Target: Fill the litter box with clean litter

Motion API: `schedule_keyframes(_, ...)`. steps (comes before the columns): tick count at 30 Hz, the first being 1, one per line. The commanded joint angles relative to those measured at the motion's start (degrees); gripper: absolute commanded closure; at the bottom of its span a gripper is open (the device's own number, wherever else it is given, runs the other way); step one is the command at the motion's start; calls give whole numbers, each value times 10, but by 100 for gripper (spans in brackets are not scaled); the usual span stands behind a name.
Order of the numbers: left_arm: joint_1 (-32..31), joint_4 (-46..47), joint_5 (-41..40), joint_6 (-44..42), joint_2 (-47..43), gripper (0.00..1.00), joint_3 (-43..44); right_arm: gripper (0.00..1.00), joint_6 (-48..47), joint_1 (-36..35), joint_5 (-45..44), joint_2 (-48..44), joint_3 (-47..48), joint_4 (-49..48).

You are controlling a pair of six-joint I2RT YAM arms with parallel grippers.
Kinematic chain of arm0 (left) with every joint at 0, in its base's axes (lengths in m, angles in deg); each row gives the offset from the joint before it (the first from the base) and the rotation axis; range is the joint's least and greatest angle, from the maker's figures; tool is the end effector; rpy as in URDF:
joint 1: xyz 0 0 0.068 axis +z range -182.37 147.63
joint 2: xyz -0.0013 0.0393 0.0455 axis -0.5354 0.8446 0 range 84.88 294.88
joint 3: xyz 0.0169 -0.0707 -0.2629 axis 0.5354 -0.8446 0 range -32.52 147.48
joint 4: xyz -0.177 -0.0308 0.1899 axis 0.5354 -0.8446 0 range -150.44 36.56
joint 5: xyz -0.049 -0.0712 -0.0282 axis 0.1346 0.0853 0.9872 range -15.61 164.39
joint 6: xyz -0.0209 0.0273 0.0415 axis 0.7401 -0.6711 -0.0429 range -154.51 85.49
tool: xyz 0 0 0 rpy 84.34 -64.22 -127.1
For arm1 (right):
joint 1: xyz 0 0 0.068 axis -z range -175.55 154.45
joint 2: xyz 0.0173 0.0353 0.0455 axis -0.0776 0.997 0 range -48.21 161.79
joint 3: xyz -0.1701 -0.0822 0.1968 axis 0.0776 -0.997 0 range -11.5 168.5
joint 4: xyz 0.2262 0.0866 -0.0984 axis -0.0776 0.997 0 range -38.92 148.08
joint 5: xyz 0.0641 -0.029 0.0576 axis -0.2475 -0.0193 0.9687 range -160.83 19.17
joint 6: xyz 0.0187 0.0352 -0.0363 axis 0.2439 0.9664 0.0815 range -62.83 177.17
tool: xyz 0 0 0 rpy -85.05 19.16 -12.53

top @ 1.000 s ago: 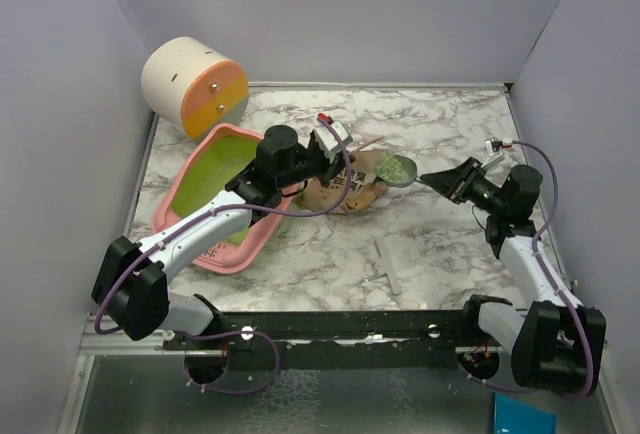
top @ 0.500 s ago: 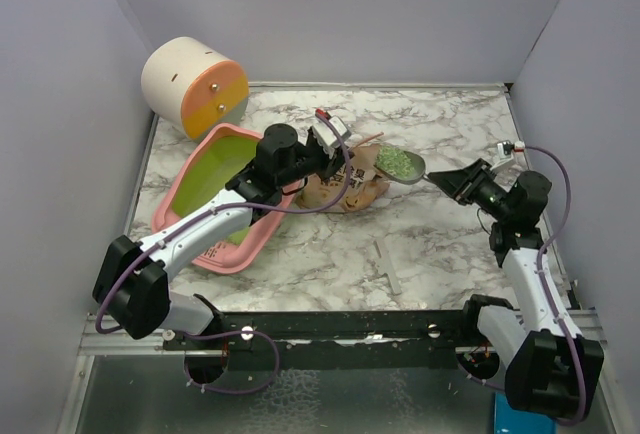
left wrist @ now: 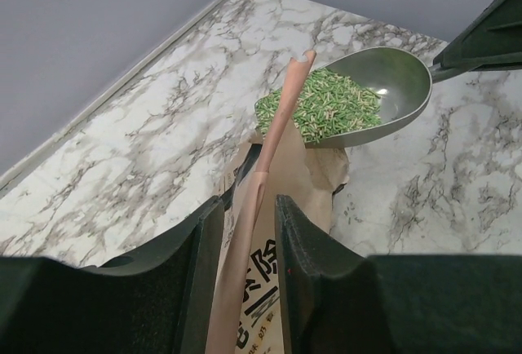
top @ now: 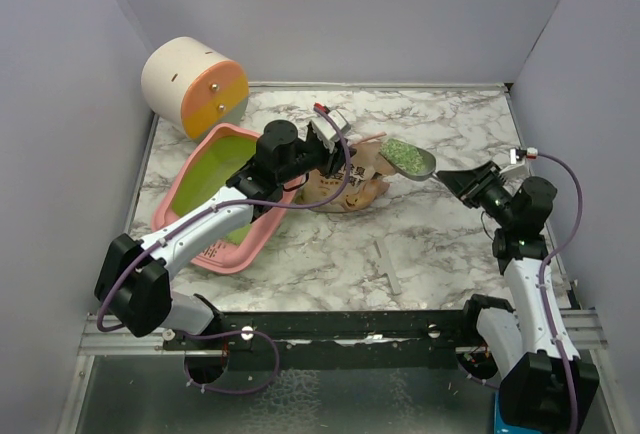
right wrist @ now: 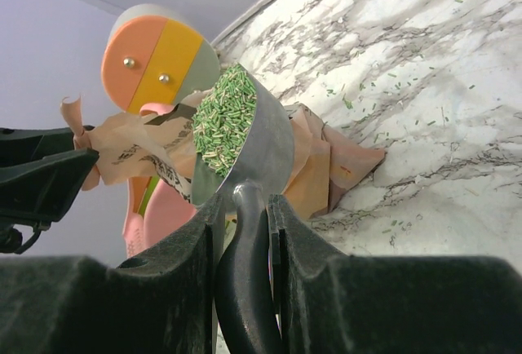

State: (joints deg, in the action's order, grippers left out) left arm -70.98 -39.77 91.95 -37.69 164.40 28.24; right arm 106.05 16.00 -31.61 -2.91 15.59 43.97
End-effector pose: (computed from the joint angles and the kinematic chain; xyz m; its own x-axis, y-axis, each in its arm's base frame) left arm 0.2517 -0.2148 0.3415 -0.0233 0.0863 -0.9960 0.8324 0.5534 0.0285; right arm 0.1862 -0.0151 0.2620 -0.4650 0.6908 -0.5536 -0.1557 0.5518 0.8193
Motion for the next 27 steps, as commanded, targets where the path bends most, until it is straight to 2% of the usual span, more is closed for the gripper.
schedule_keyframes(1,2,13,-15,9,-1,64,16,99,30,7,-26,-15,17,-22)
schedule_keyframes(10,3,-31,-45,10,-20,52,32,99,33,8,-24,2,66,-1)
schedule_keyframes(27,3,-57,-60,30,-154,48,-25,99,26,8,35,113,185,-30)
